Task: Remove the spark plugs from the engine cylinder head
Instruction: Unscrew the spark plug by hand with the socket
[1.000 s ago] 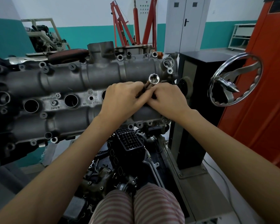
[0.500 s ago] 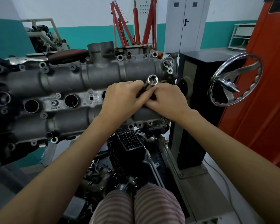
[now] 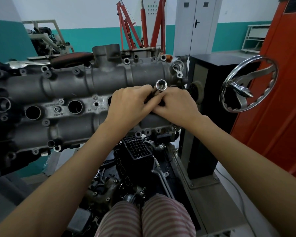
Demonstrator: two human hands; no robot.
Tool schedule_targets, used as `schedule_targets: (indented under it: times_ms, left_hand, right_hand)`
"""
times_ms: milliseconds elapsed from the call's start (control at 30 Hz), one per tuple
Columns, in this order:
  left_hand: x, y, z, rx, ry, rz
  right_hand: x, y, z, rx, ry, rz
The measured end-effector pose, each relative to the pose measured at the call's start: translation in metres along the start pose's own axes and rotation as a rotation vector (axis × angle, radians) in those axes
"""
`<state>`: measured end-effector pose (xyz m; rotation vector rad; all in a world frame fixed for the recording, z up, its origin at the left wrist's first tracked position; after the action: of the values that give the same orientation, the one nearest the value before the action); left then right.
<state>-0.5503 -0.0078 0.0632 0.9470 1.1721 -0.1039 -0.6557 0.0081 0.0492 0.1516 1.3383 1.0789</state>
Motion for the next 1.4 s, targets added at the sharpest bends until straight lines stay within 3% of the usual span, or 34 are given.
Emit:
schedule_targets:
  times_ms: [233,433,1200,1400]
  left_hand:
    - [0.000,0.003,-0.003,0.002,-0.011,-0.010]
    - [0.000,0.003,-0.004,0.001,-0.003,-0.021]
    - [0.000,-0.001,0.000,0.006,-0.002,0.037]
    - [0.001,0.001,-0.002,-0.001,-0.012,0.028]
  right_hand:
    - [0.002,0.002,0.006,-0.005,0.042,0.016]
    - [-0.001,-0.006,-0.005,0.041,-0.043,0.096]
    - [0.002,0.001,0.004,0.012,0.016,-0.039]
    - [0.002,-0.001,0.002,-0.015,0.020,-0.005]
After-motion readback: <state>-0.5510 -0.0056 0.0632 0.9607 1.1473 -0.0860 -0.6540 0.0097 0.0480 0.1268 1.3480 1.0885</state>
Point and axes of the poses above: each hand's wrist, its own x-axis away from the middle knuckle, its own y-axis out of the back of the hand, z = x × y, the point moved 6 cm from there along -x, towards the middle knuckle, and after that the axes turned 14 degrees about -x, right-handed, at the moved point
